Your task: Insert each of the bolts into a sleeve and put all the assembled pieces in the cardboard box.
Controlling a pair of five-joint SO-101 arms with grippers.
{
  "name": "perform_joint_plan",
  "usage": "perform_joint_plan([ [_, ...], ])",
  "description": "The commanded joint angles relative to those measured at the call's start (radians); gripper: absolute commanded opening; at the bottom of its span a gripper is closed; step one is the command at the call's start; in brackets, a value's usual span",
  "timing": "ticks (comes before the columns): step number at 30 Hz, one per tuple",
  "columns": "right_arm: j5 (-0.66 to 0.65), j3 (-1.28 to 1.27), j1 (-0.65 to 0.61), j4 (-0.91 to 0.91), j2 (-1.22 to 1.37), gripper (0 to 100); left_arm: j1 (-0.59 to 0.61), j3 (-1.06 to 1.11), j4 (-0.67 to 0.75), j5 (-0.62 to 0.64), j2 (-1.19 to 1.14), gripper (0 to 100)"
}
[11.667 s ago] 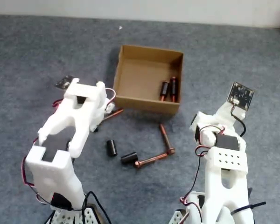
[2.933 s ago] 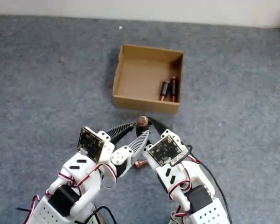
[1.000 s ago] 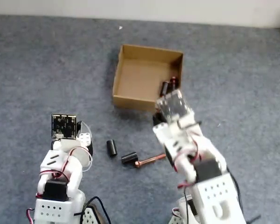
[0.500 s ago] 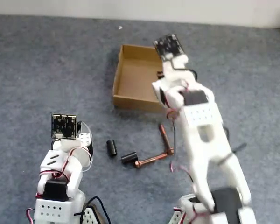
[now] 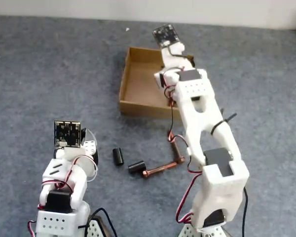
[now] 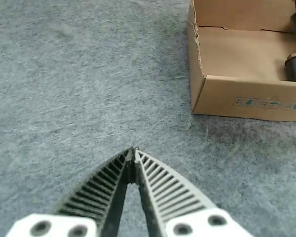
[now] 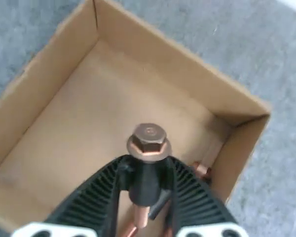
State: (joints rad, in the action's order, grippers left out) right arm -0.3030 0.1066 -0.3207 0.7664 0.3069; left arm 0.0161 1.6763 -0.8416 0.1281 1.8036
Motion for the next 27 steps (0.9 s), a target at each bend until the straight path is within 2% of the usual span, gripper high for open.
perform_joint_plan([
  [1, 0.014, 0.088, 0.007, 0.002, -0.028, 13.4, 0.01, 0.021, -0.005, -0.014, 0.008, 1],
  [3, 0.014, 0.088, 0.005, 0.008, -0.03, 13.4, 0.013, 0.021, -0.003, -0.014, 0.008, 1],
  [9, 0.012, 0.139, -0.007, 0.206, -0.058, 13.4, 0.018, 0.021, -0.002, -0.02, 0.01, 1],
  [15, 0.012, 0.163, -0.067, 0.469, -0.166, 13.4, 0.14, 0.021, 0.034, -0.02, 0.012, 1],
  [19, 0.014, 0.154, -0.163, 0.596, -0.246, 13.4, 0.211, 0.021, 0.075, -0.02, 0.012, 1],
  [23, 0.018, 0.067, -0.263, 0.65, -0.314, 13.4, 0.292, 0.021, 0.115, -0.02, 0.012, 1],
  [27, 0.129, -0.082, -0.341, 0.605, -0.378, 13.4, 0.358, 0.021, 0.138, -0.02, 0.012, 1],
])
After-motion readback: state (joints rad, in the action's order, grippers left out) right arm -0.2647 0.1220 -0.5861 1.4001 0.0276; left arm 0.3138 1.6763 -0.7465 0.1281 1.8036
